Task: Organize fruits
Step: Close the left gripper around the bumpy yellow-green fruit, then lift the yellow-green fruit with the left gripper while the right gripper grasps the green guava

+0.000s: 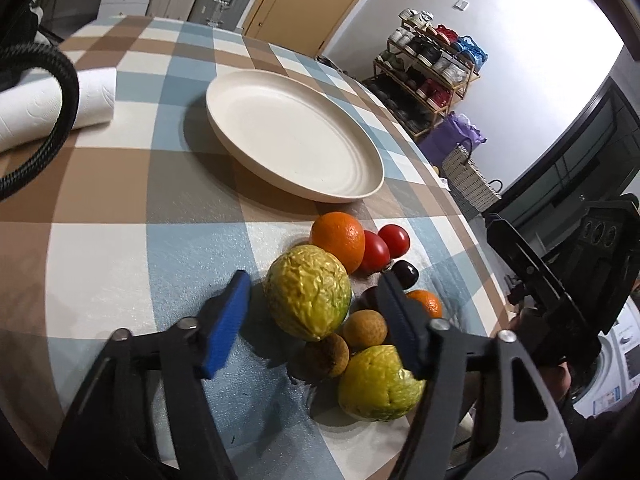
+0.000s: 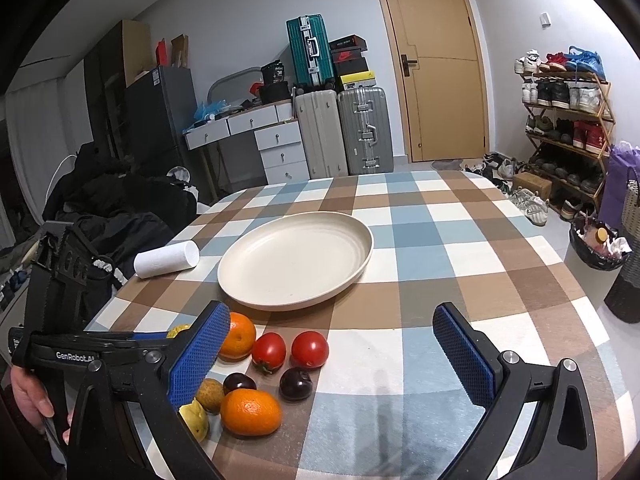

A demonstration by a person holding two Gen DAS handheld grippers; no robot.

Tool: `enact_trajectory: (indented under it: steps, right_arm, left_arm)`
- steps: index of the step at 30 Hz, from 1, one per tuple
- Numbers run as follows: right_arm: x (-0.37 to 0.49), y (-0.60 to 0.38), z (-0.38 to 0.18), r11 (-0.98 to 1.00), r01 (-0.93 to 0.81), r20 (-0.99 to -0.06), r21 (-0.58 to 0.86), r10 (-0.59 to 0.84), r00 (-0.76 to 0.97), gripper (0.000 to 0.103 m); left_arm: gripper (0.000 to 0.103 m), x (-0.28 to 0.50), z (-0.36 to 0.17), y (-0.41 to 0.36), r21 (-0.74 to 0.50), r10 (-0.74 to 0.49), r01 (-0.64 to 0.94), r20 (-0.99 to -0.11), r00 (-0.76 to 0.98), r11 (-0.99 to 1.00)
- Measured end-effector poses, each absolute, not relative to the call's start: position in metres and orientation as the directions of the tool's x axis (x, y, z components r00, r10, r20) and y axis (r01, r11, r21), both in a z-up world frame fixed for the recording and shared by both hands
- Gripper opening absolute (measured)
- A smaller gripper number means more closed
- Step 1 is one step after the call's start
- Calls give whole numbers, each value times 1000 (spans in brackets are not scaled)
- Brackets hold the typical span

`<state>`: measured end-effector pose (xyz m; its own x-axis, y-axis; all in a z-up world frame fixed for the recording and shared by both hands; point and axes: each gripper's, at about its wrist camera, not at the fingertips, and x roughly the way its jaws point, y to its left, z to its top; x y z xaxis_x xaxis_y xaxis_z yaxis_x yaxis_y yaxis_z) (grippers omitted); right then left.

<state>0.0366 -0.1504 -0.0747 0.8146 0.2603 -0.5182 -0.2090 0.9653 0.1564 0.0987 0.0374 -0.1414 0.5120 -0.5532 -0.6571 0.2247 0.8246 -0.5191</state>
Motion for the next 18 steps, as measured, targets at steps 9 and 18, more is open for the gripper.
enact_trajectory:
  steps: [9, 18]
  right_arm:
    - [37, -147, -75, 957, -244, -532, 159, 291, 795, 103]
    - [15, -130, -76, 887, -415, -507, 205, 458, 730, 103]
  left_arm:
    - [42, 101, -146, 39, -546, -573, 217, -650, 499, 809]
    - [42, 94, -136, 54, -552, -566, 208, -626, 537, 808]
